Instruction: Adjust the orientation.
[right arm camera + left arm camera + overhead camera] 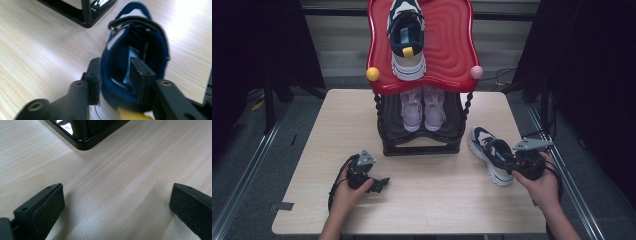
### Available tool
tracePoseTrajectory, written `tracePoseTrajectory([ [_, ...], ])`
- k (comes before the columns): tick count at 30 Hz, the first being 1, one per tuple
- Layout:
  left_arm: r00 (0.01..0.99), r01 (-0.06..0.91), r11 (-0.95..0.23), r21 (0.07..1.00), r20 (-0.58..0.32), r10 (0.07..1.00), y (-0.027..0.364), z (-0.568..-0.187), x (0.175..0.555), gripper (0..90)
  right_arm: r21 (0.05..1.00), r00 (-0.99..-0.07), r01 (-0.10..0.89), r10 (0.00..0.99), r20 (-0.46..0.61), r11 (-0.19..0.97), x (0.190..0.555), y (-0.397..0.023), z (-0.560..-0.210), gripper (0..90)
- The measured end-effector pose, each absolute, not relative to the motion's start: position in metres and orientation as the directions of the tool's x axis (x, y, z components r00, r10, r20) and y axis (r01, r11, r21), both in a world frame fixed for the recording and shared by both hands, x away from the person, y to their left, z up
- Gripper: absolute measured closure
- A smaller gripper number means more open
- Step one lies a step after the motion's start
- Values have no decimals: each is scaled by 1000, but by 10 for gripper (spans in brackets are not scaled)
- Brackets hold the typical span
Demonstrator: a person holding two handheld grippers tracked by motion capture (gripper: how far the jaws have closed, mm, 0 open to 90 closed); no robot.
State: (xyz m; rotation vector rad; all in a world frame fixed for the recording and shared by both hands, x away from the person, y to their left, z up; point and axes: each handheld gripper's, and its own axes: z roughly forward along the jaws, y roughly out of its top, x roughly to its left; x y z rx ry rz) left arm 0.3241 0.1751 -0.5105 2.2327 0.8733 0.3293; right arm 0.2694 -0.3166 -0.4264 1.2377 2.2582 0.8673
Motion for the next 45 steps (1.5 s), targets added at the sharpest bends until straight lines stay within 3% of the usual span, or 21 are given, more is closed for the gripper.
tracePoseTrajectory([
  [4, 740, 492, -521, 698, -20, 672, 175, -511, 324, 0, 708, -533, 599, 846, 3, 374, 270, -307, -425, 820],
  [5, 740, 492, -521, 698, -20, 672, 175, -511, 324, 0, 707, -542, 600, 840, 13, 376, 271, -304, -425, 827],
  [7, 740, 493, -522, 696, -20, 673, 175, -511, 324, 0, 698, -550, 592, 835, -15, 403, 272, -295, -424, 839],
  [8, 739, 493, -522, 696, -20, 673, 175, -511, 324, 0, 690, -559, 590, 829, -25, 419, 273, -290, -423, 900],
  [10, 740, 492, -521, 697, -20, 672, 175, -511, 324, 0, 703, -565, 597, 825, 26, 387, 275, -286, -424, 900],
  [12, 740, 492, -521, 698, -21, 672, 175, -511, 324, 0, 685, -561, 598, 828, -13, 416, 279, -279, -428, 900],
  [14, 740, 492, -520, 698, -21, 672, 175, -511, 324, 0, 691, -561, 606, 828, 20, 395, 282, -277, -432, 896],
  [17, 740, 493, -521, 696, -20, 673, 175, -511, 324, 0, 721, -545, 597, 837, 43, 352, 282, -281, -431, 768],
  [22, 740, 492, -520, 698, -21, 672, 175, -511, 324, 0, 728, -534, 577, 845, -7, 371, 276, -294, -419, 611],
  [25, 740, 492, -520, 698, -21, 672, 175, -511, 324, 0, 734, -523, 567, 852, -29, 373, 272, -302, -413, 554],
  [29, 740, 492, -520, 698, -21, 672, 175, -511, 324, 0, 687, -530, 617, 848, 3, 383, 271, -308, -423, 580],
  [31, 740, 492, -520, 698, -21, 672, 175, -511, 324, 0, 687, -545, 633, 836, 68, 357, 271, -307, -431, 738],
  [33, 740, 492, -520, 698, -21, 672, 175, -511, 324, 0, 697, -551, 616, 833, 48, 367, 269, -303, -433, 758],
  [37, 740, 493, -522, 696, -20, 673, 175, -511, 324, 0, 700, -547, 607, 837, 25, 376, 271, -291, -433, 779],
  [45, 740, 493, -521, 696, -20, 673, 175, -511, 324, 0, 743, -528, 612, 840, 127, 272, 278, -264, -436, 744],
])
